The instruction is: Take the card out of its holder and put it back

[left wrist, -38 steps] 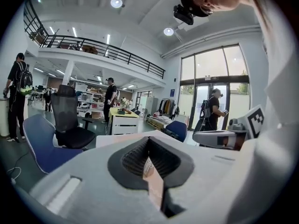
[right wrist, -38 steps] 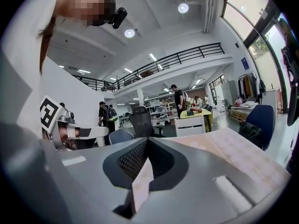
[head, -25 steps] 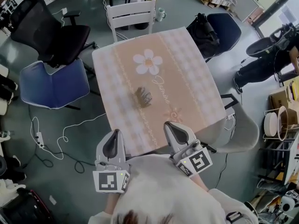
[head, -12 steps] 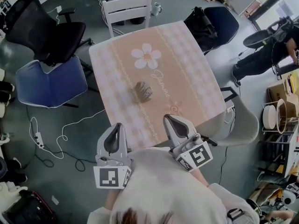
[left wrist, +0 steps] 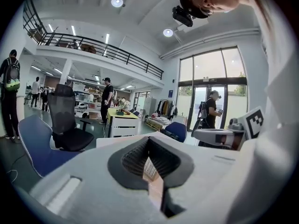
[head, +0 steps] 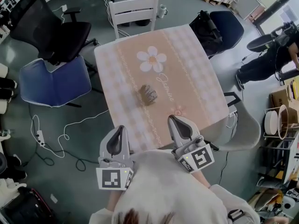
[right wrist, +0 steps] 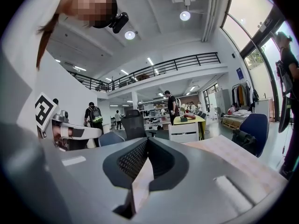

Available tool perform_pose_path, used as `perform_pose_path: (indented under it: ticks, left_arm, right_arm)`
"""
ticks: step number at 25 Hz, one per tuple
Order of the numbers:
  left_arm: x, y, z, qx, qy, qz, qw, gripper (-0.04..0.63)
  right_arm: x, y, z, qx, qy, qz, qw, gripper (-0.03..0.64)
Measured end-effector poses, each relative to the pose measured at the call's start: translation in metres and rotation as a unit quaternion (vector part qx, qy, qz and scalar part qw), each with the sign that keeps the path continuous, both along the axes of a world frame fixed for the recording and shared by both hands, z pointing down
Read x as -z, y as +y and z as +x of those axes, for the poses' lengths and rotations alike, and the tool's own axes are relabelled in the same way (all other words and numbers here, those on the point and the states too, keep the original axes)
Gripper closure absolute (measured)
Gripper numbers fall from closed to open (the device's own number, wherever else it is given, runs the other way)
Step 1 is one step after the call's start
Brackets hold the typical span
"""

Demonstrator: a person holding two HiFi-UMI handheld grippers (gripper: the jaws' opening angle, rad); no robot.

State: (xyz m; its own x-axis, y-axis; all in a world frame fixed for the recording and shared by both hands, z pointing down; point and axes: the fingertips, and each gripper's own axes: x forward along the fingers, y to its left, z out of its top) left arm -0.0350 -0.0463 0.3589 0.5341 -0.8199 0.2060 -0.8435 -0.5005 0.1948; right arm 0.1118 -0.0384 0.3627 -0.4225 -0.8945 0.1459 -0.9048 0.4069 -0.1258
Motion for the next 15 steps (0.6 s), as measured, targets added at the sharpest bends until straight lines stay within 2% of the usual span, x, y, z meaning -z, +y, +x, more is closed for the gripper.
perform_pose_path:
  ticks: [1,3,8,15]
  left_arm:
    - [-0.001,0.000,0.000,0.001,0.000,-0.001,1.0000,0.595]
    - [-0.002,-0.001,-0.002,0.004,0.000,-0.005,1.0000,0.595]
    - [-0.002,-0.005,-0.005,0.013,0.001,-0.009,0.9999,0.595]
    - [-0.003,-0.009,-0.013,0.032,-0.003,-0.008,0.9994,0.595]
  right_arm:
    - [0.000,-0.002,0.001,-0.002,0.003,0.002,1.000,0.614]
    - [0.000,-0.008,0.003,0.000,0.003,0.004,1.000,0.527]
    - [-0.014,-0.036,0.009,0.007,0.013,-0.010,1.000,0.491]
    - [-0.060,-0.083,0.013,0.017,0.013,-0.060,0.998,0.456]
